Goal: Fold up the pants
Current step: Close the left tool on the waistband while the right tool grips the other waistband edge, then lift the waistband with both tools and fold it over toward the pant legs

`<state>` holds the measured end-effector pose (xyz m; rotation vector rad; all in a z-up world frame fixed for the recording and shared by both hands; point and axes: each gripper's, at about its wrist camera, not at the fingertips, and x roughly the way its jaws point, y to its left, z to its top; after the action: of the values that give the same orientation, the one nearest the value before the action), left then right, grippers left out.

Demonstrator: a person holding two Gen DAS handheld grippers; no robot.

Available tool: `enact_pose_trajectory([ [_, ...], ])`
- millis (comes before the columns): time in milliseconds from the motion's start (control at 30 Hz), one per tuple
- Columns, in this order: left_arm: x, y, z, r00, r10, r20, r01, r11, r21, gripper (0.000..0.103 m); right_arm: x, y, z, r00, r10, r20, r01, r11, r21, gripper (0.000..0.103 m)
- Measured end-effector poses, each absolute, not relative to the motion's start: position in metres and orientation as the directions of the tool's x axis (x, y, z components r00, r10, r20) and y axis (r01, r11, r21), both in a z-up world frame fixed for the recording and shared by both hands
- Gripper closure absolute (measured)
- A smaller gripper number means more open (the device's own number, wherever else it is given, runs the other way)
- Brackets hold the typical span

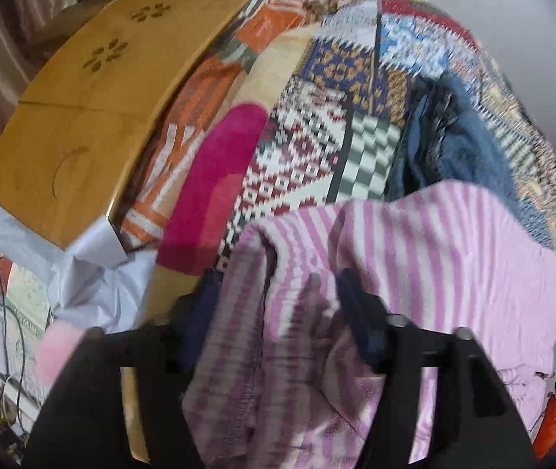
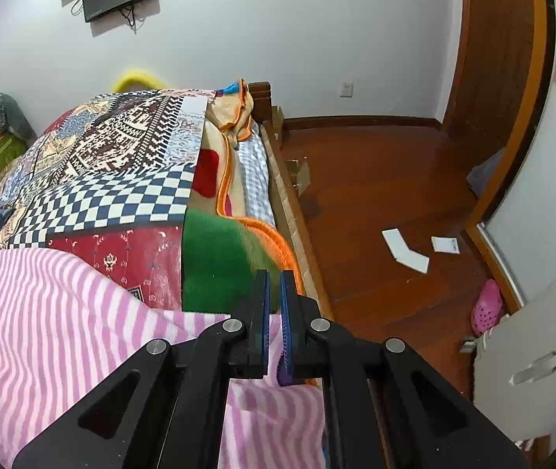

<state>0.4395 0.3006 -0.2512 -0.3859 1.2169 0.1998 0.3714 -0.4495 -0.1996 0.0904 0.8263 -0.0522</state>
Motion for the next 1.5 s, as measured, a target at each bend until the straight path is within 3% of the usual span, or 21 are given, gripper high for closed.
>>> enact_pose_trajectory([
  [400,0.462,0.306,-0.289,0.295,-0.254,-0.921,-0.334,0.876,-0.348,0.038,0.372,-0.438,-0.222,0.612,0.031,-0.790,0.081,0.991,0.102,0.095],
  [567,0.475,0.303,-0.294,0.292,-0.292,-0.911,-0.317,0.869,-0.380,0.048,0.368,-0.443,-0.229,0.596,0.014,-0.803,0.112,0.989,0.100,0.095],
  [633,0.479,0.306,-0.297,0.297,-0.317,-0.901,-0.338,0.847,-0.410,0.063,0.366,-0.444,-0.231,0.593,0.007,-0.805,0.126,0.987,0.101,0.094],
  [700,0.484,0.309,-0.305,0.296,-0.343,-0.892,-0.366,0.821,-0.437,0.071,0.366,-0.444,-0.233,0.589,0.010,-0.808,0.132,0.985,0.109,0.094],
  [800,0.488,0.302,-0.316,0.243,-0.289,-0.926,-0.379,0.851,-0.365,0.086,0.366,-0.442,-0.235,0.585,0.002,-0.811,0.130,0.987,0.097,0.087],
  [900,0.486,0.299,-0.310,0.249,-0.222,-0.943,-0.385,0.871,-0.306,0.097,0.360,-0.439,-0.234,0.600,-0.015,-0.800,0.122,0.990,0.073,0.063],
  [967,0.481,0.297,-0.302,0.263,-0.158,-0.952,-0.401,0.879,-0.257,0.098,0.356,-0.440,-0.233,0.613,-0.024,-0.790,0.126,0.990,0.068,0.045],
  [1033,0.476,0.297,-0.292,0.278,-0.094,-0.956,-0.416,0.885,-0.208,0.098,0.352,-0.444,-0.232,0.619,-0.008,-0.785,0.123,0.989,0.086,0.035],
  [1267,0.450,0.310,-0.227,0.431,0.020,-0.902,-0.452,0.870,-0.197,0.098,0.340,-0.458,-0.245,0.607,0.019,-0.794,0.098,0.990,0.098,0.034],
  [1500,0.441,0.303,-0.205,0.435,0.044,-0.899,-0.449,0.876,-0.174,0.098,0.349,-0.465,-0.257,0.625,0.102,-0.774,0.066,0.981,0.183,0.034],
])
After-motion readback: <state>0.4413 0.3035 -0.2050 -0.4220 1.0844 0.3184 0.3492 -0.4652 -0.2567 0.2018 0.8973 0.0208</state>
